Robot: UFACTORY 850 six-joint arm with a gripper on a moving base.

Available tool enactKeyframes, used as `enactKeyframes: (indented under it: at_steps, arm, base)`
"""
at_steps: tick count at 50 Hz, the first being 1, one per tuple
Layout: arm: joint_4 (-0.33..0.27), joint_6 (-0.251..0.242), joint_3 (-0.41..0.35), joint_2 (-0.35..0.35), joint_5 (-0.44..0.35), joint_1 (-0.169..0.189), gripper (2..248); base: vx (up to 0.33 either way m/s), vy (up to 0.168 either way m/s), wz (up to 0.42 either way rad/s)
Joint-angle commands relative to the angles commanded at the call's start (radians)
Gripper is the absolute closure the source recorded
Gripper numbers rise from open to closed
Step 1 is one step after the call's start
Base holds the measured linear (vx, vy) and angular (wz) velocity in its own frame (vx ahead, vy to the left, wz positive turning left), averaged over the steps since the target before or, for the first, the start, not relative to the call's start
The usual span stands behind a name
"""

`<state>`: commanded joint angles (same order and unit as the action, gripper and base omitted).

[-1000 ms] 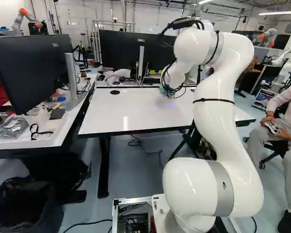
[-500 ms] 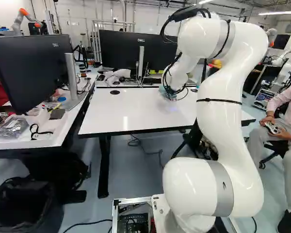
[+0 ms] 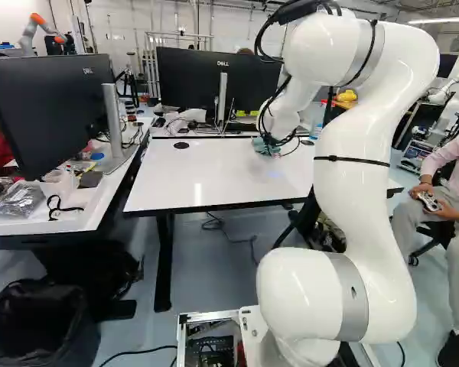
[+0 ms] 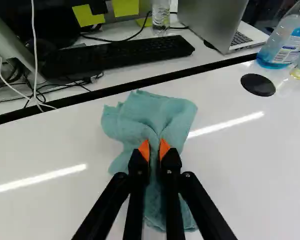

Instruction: Clean the table with the green towel

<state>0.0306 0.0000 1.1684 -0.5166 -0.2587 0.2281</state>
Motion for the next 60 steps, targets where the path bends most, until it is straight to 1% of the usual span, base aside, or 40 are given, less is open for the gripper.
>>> enactKeyframes:
  at_steps: [11,50,60]
  arm:
    - [0.000,0.000,-0.042,0.054,0.000,0.015,208]
    - [0.000,0.000,-0.213,0.190,0.000,0.093,208]
    - [0.000,0.000,-0.244,0.216,0.000,0.110,208]
  base:
    - [0.000,0.000,0.000]
    - [0.000,0.000,0.000]
    - [0.000,0.000,0.000]
